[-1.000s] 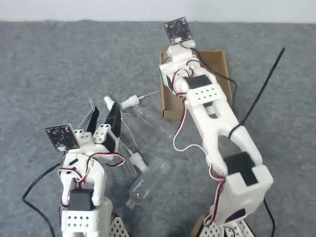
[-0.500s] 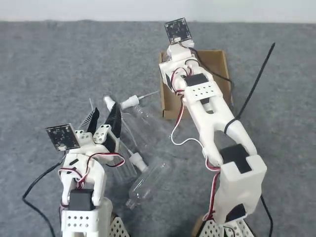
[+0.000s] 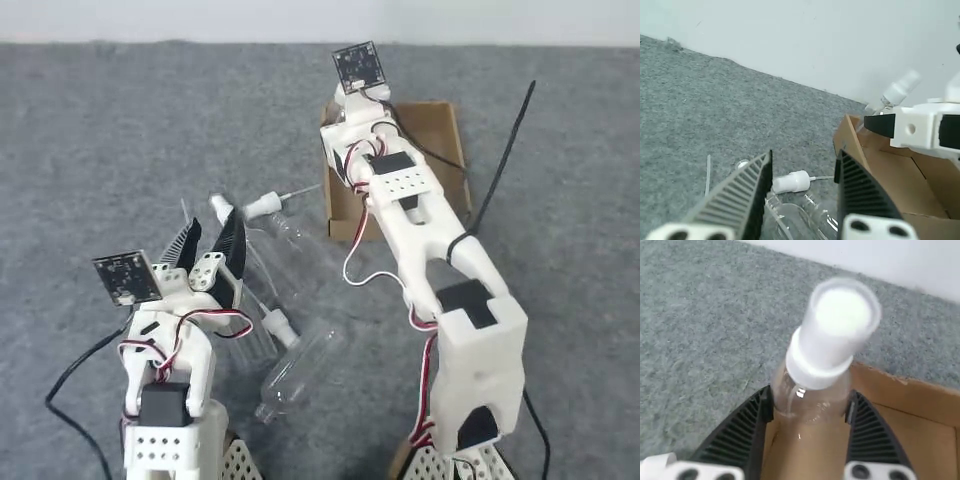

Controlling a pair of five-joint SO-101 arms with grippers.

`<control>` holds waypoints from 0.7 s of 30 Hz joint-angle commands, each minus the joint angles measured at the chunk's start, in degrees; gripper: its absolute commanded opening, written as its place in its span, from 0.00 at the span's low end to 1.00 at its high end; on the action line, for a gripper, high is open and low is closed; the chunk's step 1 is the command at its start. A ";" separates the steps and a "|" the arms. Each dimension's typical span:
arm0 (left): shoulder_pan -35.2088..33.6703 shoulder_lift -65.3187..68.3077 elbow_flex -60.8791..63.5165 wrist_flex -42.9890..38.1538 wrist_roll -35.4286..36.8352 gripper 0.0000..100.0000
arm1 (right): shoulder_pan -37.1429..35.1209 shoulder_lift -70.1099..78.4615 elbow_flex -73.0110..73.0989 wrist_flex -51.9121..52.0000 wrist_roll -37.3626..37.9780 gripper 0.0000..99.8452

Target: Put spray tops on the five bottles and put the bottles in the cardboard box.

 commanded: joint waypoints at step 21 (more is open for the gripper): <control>-0.18 -1.05 -0.75 0.18 -0.44 0.19 | 2.68 1.54 -1.23 -0.84 0.09 0.23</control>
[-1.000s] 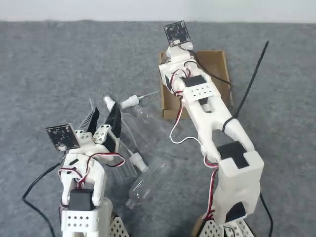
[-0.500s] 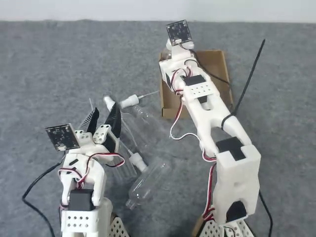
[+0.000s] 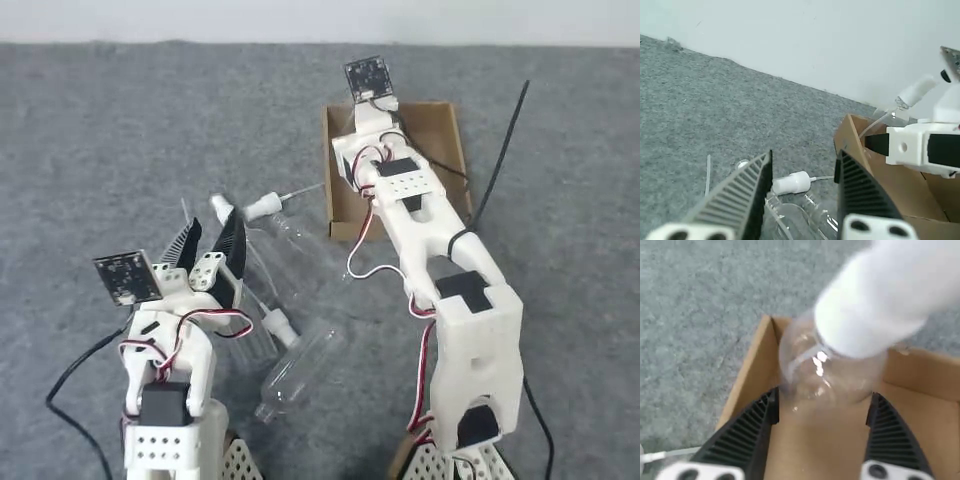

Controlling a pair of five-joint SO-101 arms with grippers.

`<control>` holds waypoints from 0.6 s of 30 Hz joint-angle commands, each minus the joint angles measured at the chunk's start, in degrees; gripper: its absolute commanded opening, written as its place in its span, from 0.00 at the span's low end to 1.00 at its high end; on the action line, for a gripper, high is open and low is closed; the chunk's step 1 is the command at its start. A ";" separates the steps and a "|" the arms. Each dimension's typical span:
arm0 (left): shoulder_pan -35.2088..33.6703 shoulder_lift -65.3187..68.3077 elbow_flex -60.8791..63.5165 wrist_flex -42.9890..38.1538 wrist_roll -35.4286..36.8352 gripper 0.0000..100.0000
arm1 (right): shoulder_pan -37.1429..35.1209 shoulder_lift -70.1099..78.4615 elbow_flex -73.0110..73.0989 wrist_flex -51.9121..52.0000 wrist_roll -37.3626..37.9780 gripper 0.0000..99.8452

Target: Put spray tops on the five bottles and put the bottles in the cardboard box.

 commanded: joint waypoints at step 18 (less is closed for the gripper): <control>-0.18 -1.05 -0.75 0.18 -0.44 0.19 | 0.48 -8.66 -1.23 10.51 0.09 0.23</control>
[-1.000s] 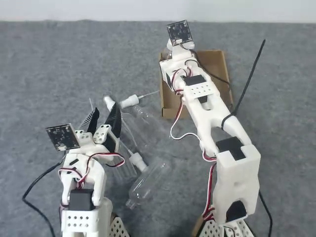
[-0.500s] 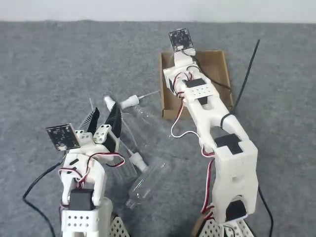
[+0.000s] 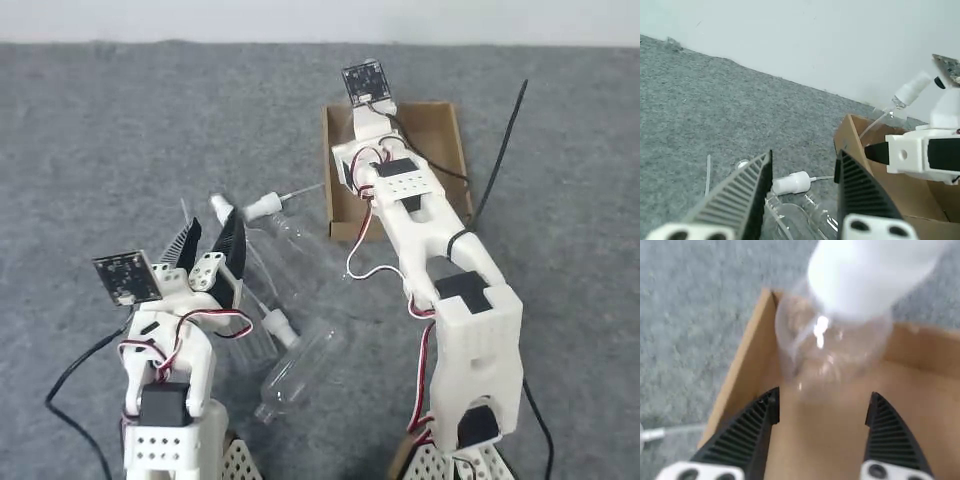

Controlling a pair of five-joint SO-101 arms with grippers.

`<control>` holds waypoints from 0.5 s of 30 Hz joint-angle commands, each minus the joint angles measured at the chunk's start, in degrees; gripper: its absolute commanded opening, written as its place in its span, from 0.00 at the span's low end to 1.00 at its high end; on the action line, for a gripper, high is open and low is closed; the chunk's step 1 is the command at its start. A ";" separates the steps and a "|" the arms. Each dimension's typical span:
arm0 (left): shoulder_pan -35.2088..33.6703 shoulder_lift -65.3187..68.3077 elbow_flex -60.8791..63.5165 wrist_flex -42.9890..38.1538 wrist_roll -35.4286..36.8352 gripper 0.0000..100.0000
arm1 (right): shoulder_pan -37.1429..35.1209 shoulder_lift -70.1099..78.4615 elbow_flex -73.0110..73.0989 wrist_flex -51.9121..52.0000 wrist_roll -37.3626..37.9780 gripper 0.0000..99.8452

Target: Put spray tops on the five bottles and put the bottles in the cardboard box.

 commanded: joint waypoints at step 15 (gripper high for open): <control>-0.26 -1.05 -0.75 0.26 -0.44 0.19 | 0.48 -15.52 -1.23 21.49 -0.18 0.23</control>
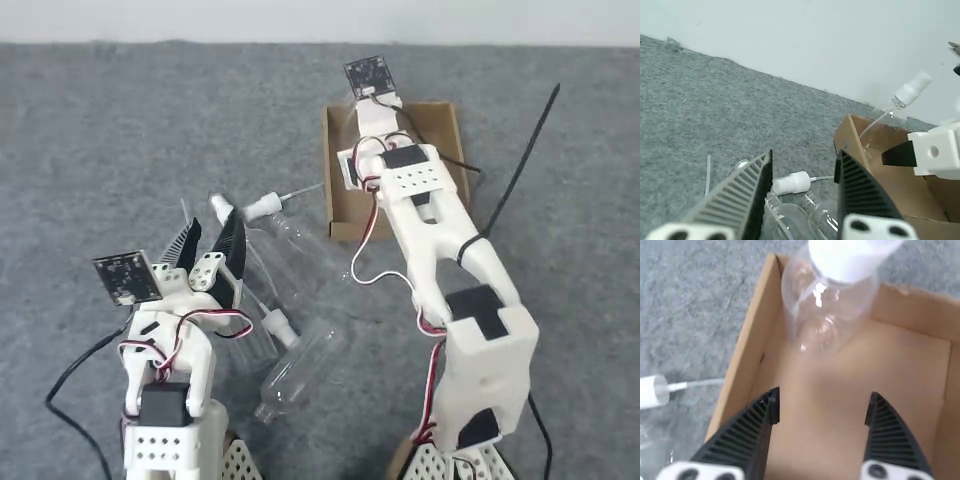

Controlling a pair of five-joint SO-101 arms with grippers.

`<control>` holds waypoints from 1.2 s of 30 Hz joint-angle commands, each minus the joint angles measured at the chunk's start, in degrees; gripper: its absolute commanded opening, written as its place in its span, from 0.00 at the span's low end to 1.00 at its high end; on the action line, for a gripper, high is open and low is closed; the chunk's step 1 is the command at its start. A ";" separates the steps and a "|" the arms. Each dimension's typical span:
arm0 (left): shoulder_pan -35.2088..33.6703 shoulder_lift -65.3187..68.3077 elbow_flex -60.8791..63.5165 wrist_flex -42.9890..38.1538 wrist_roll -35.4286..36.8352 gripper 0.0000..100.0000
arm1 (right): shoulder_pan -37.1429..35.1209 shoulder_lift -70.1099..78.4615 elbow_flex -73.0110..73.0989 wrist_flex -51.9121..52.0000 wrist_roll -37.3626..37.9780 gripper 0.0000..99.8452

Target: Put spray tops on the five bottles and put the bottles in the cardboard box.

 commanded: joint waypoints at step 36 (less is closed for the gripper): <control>-3.43 -1.23 -0.75 -0.18 -0.35 0.19 | -10.77 -21.67 -1.49 27.65 4.22 0.23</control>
